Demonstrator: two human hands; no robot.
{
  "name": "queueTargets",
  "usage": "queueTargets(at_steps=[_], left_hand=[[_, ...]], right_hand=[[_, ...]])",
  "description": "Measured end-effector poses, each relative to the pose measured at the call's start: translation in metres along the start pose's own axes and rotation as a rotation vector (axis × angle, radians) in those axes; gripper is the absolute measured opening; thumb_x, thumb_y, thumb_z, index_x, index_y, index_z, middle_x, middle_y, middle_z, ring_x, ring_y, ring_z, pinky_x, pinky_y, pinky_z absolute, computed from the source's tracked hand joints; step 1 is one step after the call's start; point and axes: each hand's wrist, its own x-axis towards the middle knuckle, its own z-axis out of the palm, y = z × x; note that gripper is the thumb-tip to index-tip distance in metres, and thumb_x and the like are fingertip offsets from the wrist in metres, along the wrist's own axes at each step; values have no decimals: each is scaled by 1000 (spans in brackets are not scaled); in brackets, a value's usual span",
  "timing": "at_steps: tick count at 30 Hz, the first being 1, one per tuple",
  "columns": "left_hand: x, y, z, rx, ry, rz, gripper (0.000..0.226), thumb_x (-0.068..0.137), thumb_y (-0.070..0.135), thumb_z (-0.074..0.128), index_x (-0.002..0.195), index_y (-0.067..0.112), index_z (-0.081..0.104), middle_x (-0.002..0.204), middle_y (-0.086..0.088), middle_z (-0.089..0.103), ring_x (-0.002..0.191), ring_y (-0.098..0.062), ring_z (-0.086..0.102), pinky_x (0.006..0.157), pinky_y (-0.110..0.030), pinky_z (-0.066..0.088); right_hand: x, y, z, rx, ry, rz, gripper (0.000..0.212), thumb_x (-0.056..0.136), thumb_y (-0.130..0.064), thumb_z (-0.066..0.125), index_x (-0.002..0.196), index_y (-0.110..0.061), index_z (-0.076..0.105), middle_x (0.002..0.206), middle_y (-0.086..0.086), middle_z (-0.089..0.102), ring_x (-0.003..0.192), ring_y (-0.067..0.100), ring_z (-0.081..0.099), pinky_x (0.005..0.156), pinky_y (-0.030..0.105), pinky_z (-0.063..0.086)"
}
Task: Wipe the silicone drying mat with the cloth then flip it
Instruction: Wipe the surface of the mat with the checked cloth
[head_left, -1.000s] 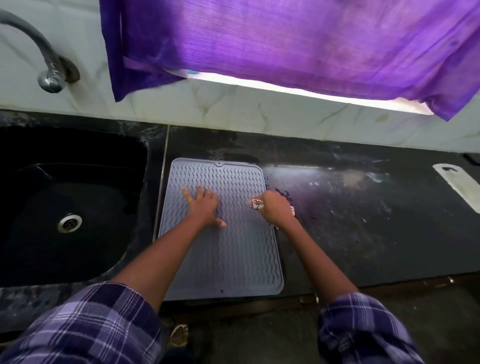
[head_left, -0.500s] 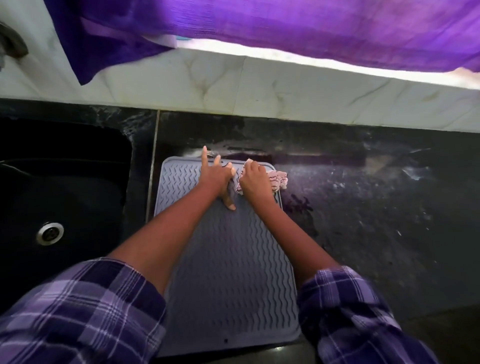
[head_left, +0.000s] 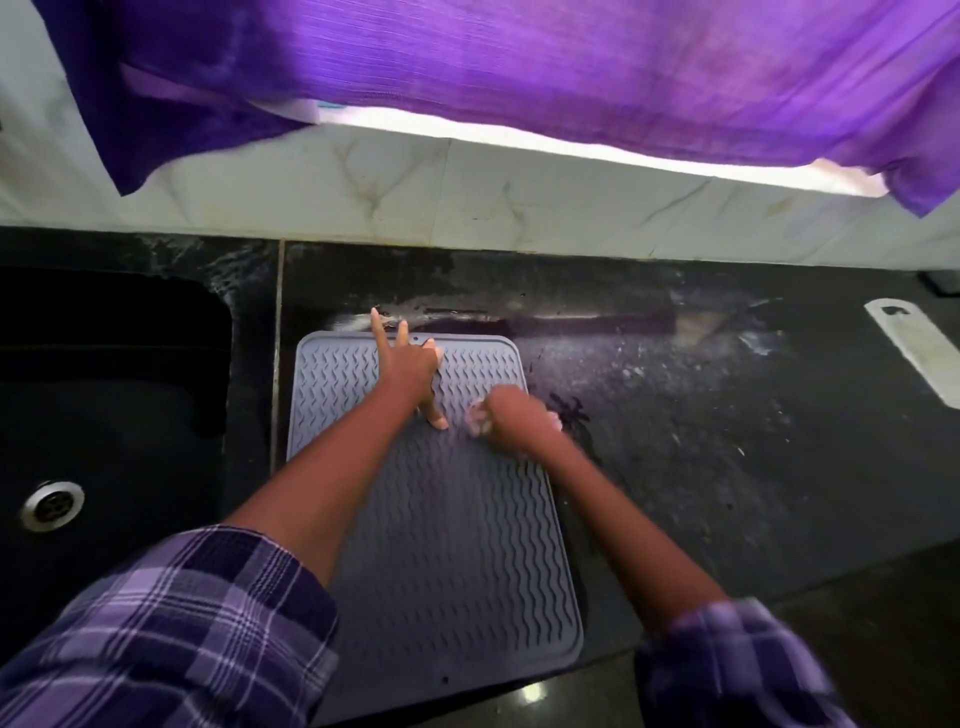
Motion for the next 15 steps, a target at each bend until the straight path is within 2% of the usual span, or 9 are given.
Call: queueTargets(at_steps=[2, 3, 5, 7, 9, 13, 15], left_hand=[[-1, -2, 0, -13, -7, 9, 113, 54, 79, 68, 148, 27, 33, 159, 3, 26, 150, -35, 2, 106, -74, -10], [-1, -2, 0, -18, -13, 7, 113, 52, 79, 68, 147, 27, 36, 159, 3, 27, 150, -35, 2, 105, -75, -11], [0, -1, 1, -22, -22, 0, 112, 50, 80, 68, 144, 25, 40, 158, 3, 29, 150, -35, 1, 103, -75, -14], [0, 0, 0, -3, -33, -7, 113, 50, 80, 68, 144, 24, 40, 157, 3, 32, 150, -34, 2, 103, -74, -14], [0, 1, -2, 17, -36, -15, 109, 51, 80, 68, 142, 26, 42, 156, 4, 32, 150, -34, 1, 104, -74, -13], [-1, 4, -7, 72, -46, -30, 108, 53, 80, 67, 142, 24, 44, 155, 4, 34, 150, -35, 3, 105, -74, -11], [-1, 6, -7, 80, -37, -42, 110, 52, 81, 66, 143, 23, 42, 155, 2, 35, 150, -34, 3, 106, -74, -10]], right_hand=[[24, 14, -32, 135, 90, 102, 20, 93, -15, 54, 75, -7, 57, 79, 7, 58, 80, 19, 55, 71, 24, 46], [37, 18, -41, 111, 190, 121, 20, 93, -11, 53, 74, -5, 58, 81, 9, 60, 81, 22, 58, 72, 25, 48], [56, 16, -39, -39, 373, 92, 16, 92, -5, 50, 95, 0, 66, 101, 15, 63, 98, 27, 59, 85, 34, 51], [62, 5, -17, -197, 330, 10, 25, 93, -8, 48, 113, -1, 63, 120, 16, 57, 114, 29, 52, 95, 37, 46], [53, -3, 12, -398, 259, -48, 30, 93, -12, 49, 120, -1, 58, 131, 17, 50, 123, 30, 45, 99, 37, 42], [15, 1, 50, -527, 304, -87, 41, 93, -11, 51, 130, 5, 49, 141, 24, 40, 130, 34, 38, 105, 39, 38], [-10, 2, 64, -568, 281, -122, 41, 91, -10, 54, 128, 7, 50, 140, 25, 41, 129, 35, 40, 105, 40, 38]])
